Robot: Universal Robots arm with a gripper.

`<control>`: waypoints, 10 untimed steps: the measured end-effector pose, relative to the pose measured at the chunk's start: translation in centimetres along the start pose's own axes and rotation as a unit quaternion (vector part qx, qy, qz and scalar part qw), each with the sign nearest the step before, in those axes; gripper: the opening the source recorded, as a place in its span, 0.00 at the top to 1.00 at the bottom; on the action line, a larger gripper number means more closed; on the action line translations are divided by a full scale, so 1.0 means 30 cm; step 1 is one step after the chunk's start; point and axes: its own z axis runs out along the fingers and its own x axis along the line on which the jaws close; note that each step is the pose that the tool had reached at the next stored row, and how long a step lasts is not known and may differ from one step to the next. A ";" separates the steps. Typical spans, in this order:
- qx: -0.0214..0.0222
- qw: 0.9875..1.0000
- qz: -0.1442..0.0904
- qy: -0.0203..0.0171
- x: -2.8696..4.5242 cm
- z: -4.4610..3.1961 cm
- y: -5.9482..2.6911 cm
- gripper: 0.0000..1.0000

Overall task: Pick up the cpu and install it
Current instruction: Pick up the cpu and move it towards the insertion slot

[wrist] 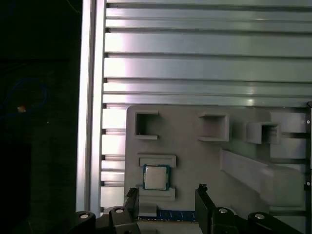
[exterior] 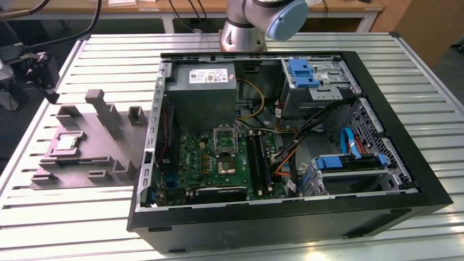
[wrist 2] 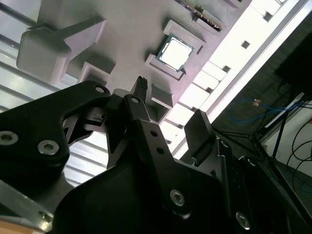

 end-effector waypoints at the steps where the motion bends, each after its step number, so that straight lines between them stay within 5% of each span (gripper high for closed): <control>1: 0.000 1.000 -0.005 0.000 0.000 0.004 0.000 0.42; 10: 0.000 1.000 -0.009 0.000 0.000 0.012 -0.001 0.42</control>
